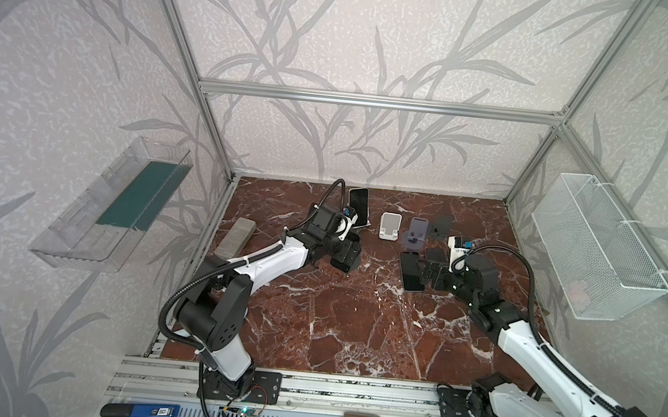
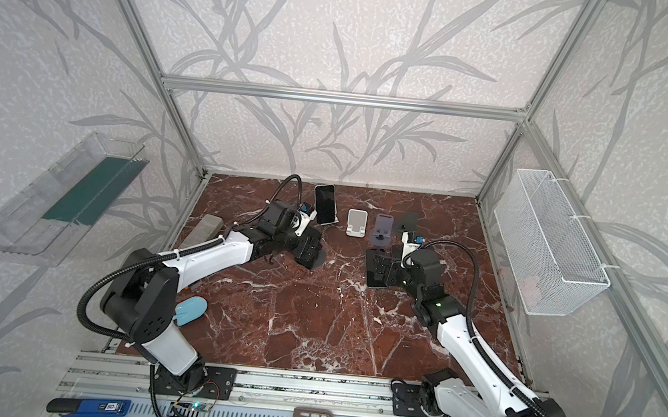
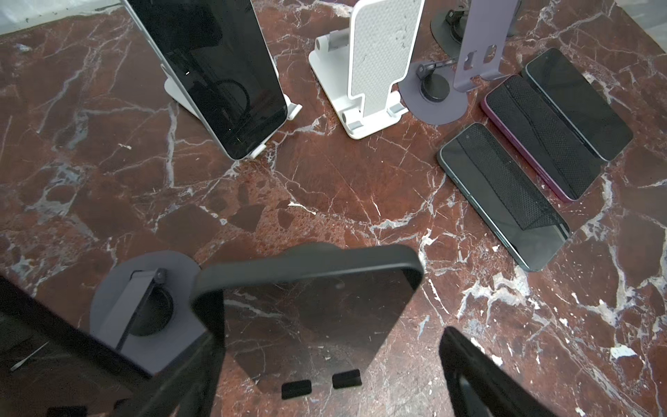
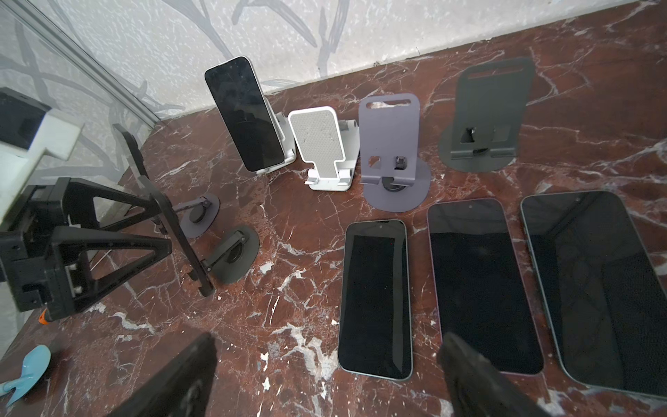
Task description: Remove the phone from the phone stand
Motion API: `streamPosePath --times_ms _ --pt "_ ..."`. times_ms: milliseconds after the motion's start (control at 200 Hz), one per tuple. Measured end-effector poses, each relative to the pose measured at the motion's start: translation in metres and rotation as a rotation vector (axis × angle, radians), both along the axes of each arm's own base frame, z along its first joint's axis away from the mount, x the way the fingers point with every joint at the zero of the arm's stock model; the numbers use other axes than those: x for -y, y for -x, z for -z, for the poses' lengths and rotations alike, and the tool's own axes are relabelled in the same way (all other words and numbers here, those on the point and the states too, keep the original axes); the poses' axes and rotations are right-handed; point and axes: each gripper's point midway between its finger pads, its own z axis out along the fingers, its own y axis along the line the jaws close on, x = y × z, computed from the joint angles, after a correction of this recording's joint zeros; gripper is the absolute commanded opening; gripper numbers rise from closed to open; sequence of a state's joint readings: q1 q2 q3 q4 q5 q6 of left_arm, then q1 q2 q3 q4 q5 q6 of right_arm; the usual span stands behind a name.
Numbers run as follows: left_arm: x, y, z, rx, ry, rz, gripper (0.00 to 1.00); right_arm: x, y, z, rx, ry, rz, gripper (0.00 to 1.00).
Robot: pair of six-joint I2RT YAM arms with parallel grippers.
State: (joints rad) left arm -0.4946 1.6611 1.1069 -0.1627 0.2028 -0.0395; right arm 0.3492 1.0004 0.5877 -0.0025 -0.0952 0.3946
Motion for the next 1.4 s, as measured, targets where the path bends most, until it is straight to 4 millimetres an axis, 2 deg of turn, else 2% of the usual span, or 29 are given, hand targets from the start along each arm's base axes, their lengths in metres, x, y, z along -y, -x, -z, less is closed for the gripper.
streamPosePath --times_ms 280,570,750,1055,1240,1400 --pt "-0.003 -0.012 0.012 0.018 -0.024 -0.036 0.84 0.001 0.002 0.008 -0.014 -0.001 0.0 0.96" --pt "-0.002 -0.019 0.007 0.052 -0.015 -0.052 0.85 0.002 0.001 0.007 -0.008 -0.009 0.002 0.95" --pt "-0.003 -0.022 0.005 0.067 -0.023 -0.077 0.82 0.0 0.001 0.007 -0.009 -0.018 -0.001 0.95" --pt "-0.002 -0.022 0.018 0.061 -0.062 -0.093 0.81 0.0 0.0 0.007 -0.008 -0.024 0.003 0.95" --pt "0.0 -0.018 0.028 0.034 -0.101 -0.087 0.68 0.001 0.0 0.007 -0.009 -0.025 0.006 0.95" --pt "0.0 -0.017 0.028 0.033 -0.121 -0.088 0.63 0.003 0.0 0.005 -0.004 -0.027 0.01 0.95"
